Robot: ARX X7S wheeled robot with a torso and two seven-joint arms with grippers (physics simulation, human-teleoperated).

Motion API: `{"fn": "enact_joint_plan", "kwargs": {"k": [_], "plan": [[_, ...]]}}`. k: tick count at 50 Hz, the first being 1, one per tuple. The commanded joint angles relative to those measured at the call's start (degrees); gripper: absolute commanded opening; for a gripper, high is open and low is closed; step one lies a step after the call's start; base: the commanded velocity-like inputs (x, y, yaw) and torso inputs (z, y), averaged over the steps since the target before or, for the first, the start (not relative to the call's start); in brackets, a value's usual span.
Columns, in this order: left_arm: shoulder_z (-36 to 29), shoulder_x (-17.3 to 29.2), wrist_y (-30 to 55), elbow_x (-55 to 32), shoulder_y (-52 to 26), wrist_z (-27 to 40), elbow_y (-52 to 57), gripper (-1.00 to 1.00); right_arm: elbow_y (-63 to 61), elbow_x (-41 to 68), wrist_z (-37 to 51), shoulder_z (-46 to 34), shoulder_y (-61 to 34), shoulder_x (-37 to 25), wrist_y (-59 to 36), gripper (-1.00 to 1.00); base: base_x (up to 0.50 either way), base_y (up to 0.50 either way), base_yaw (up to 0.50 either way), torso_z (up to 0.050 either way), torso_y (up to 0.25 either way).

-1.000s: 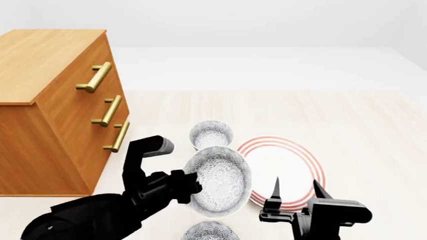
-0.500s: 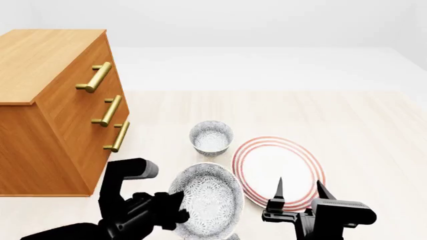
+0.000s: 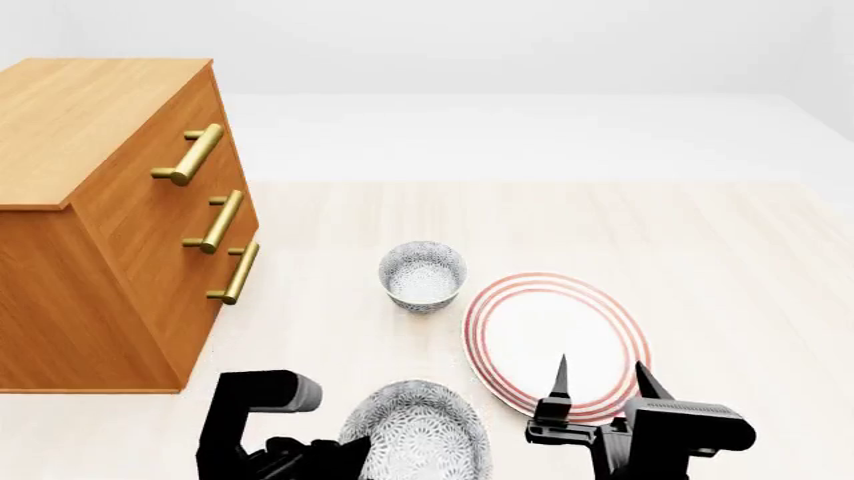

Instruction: Stack the bowl in the middle on the bowl at the back.

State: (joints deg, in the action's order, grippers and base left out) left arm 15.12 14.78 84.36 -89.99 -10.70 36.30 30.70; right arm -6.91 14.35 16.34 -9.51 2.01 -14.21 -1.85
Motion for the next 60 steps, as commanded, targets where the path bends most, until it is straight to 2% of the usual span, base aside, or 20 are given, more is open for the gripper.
{"fn": "enact_joint_plan", "kwargs": {"k": [1,10,34,60], "plan": [[-1.3,0.7,-1.6,0.1,2.1,-0.9,0.2,-1.0,-0.1,0.2,0.3,-0.2,0.0,-0.2,0.1,1.0,0.0,0.0,0.0,0.0,0.0],[-2.1,1.0,-2.7,-0.4,2.6,0.5,-0.6,-1.0,0.2,0.3,0.5,-0.5,-0.1,-0.3,0.1,1.0,0.0,0.0,0.0,0.0,0.001],[-4.5,1.9,-5.6,-9.6,4.0,8.3,-3.9,-1.0,0.4,0.7,1.0,-1.0,-0.3,-0.7,0.4,1.0,0.0,0.0,0.0,0.0,0.0],[-5.6,3.1,-7.7,-10.7,4.5,7.5,-2.9,-1.0,1.0,1.2,1.4,-1.5,-0.5,-1.2,0.6,1.0,0.0,0.0,0.0,0.0,0.0]]}}
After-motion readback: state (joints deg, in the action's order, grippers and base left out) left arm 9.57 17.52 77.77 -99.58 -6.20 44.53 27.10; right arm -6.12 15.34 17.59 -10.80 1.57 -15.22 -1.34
